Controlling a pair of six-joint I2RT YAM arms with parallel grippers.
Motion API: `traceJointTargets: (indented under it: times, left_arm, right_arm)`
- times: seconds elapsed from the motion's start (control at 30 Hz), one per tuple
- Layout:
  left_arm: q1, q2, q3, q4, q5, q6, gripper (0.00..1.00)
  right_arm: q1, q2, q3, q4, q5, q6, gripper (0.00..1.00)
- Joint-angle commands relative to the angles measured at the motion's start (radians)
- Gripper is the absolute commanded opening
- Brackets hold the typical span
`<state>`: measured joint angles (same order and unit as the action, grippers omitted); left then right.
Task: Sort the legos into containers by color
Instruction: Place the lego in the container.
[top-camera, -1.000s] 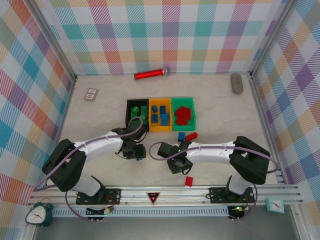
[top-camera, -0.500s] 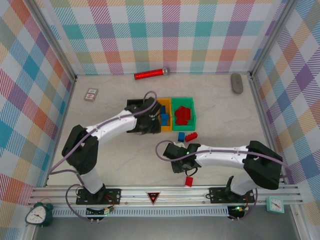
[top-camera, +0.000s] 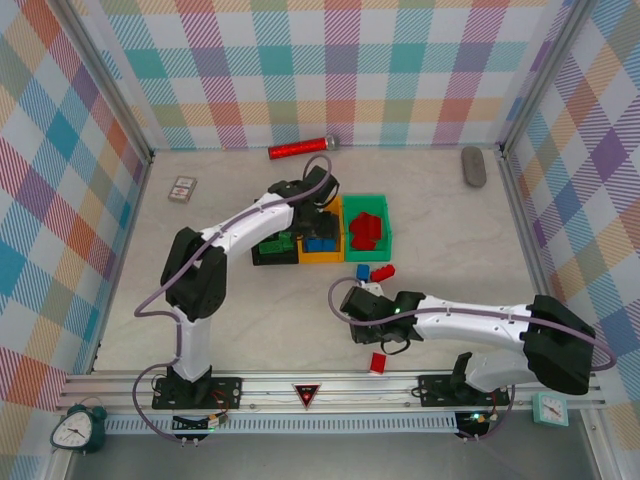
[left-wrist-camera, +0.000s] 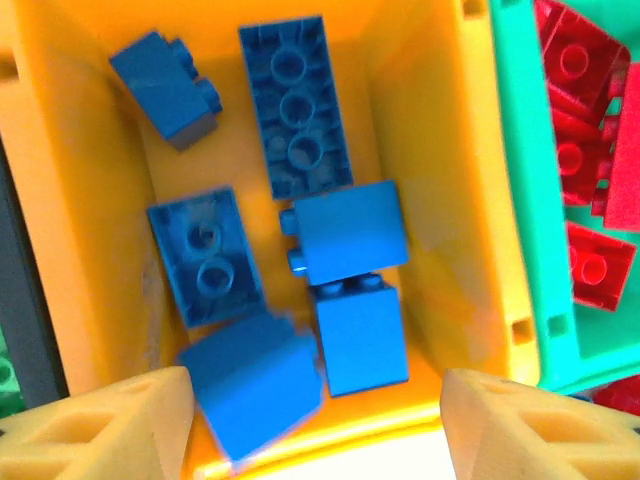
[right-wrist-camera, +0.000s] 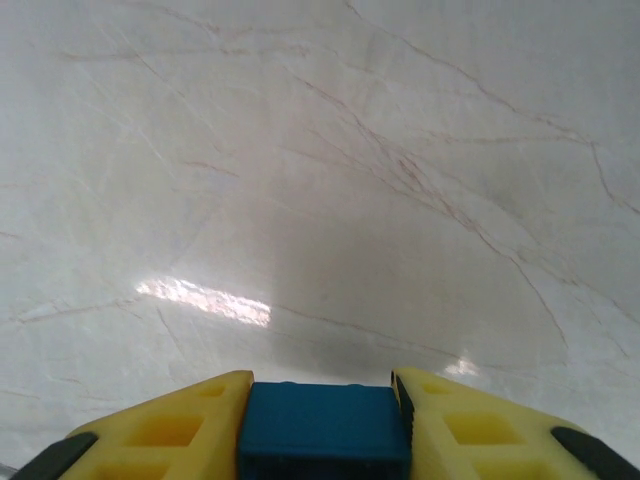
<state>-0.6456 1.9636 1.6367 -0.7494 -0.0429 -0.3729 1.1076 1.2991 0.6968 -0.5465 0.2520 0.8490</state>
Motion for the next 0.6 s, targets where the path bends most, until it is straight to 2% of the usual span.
traceJointTargets:
  times: [0.0,0.23,0.4,0.5,0.57]
  left_arm:
    - [-0.008,-0.146,-0.119,0.017,0.026,-0.001,0.67]
    - [-0.014,-0.509,-0.522,0.120,-0.016,-0.128,0.65]
    - [-0.025,-0.730,-0.708,0.128,-0.019,-0.179,0.64]
    - [-0.030,-0.785,-0.741,0.095,-0.014,-0.181,0.64]
    - [-0.034,-0.805,-0.750,0.082,-0.012,-0.180,0.64]
  right_arm:
    - [-0.092,0.018,0.054,0.109,-0.063,-0.062,0.39]
    - [-0.313,0.210,0.348,0.153,-0.177,-0.266,0.38]
    - [-0.394,0.421,0.639,0.124,-0.226,-0.357,0.39]
    - [-0.416,0.557,0.807,0.083,-0.218,-0.396,0.45]
    - [-0.426,0.630,0.900,0.047,-0.213,-0.410,0.53]
